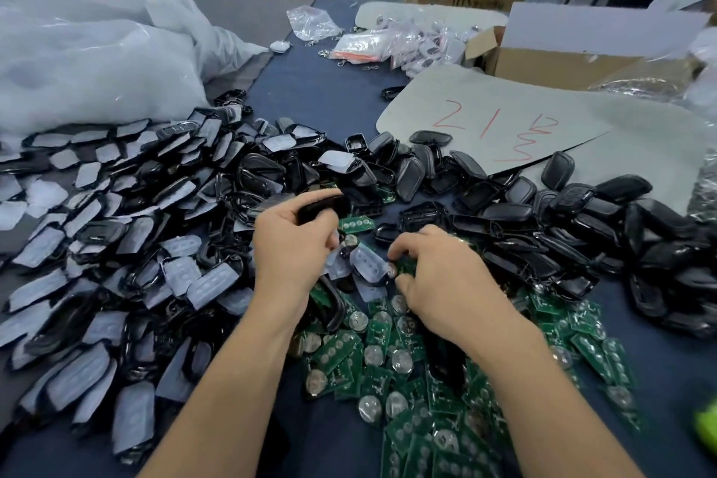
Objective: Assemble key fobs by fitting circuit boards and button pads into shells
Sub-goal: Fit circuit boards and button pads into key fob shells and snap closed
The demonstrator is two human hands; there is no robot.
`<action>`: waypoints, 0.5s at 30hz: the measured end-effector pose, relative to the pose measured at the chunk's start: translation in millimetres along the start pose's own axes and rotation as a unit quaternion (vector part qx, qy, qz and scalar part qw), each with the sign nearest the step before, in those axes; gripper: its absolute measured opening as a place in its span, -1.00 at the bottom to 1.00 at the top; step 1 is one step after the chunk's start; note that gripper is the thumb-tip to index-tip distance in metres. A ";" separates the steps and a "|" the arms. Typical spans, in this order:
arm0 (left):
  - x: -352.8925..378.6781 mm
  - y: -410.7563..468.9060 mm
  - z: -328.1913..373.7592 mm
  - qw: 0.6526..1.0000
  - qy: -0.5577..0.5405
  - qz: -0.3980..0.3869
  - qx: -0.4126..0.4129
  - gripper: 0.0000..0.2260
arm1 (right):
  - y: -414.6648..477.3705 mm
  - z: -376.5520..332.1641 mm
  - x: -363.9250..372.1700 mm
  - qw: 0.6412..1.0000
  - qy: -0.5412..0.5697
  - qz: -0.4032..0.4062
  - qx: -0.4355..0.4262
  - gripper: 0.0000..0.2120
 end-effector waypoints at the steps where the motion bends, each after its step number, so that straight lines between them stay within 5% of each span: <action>1: -0.2 0.1 -0.9 1.000 0.001 0.002 -0.010 -0.64 | -0.7 -0.6 1.9 1.000 -0.005 0.000 0.007 -0.74; 9: 0.5 -19.1 8.0 0.999 -0.040 -0.016 0.011 -0.73 | -4.0 -2.3 -10.3 0.998 0.043 0.029 0.042 -0.73; 12: -3.8 -30.1 11.1 0.999 0.005 -0.028 0.023 -0.82 | -22.1 6.8 -21.6 0.979 0.153 0.115 0.071 -0.81; 15: -5.8 -36.5 11.5 0.995 0.079 -0.051 0.029 -0.88 | -38.4 14.7 -19.1 0.921 0.348 0.140 0.102 -0.76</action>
Point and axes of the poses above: each hand's wrist, its own y-axis towards the middle knuckle, its own x-axis out of the palm, z = x × y, the point moved 7 cm from there along y, towards the middle knuckle, and after that the axes turned 4 degrees about -y, right-handed, at the moved point
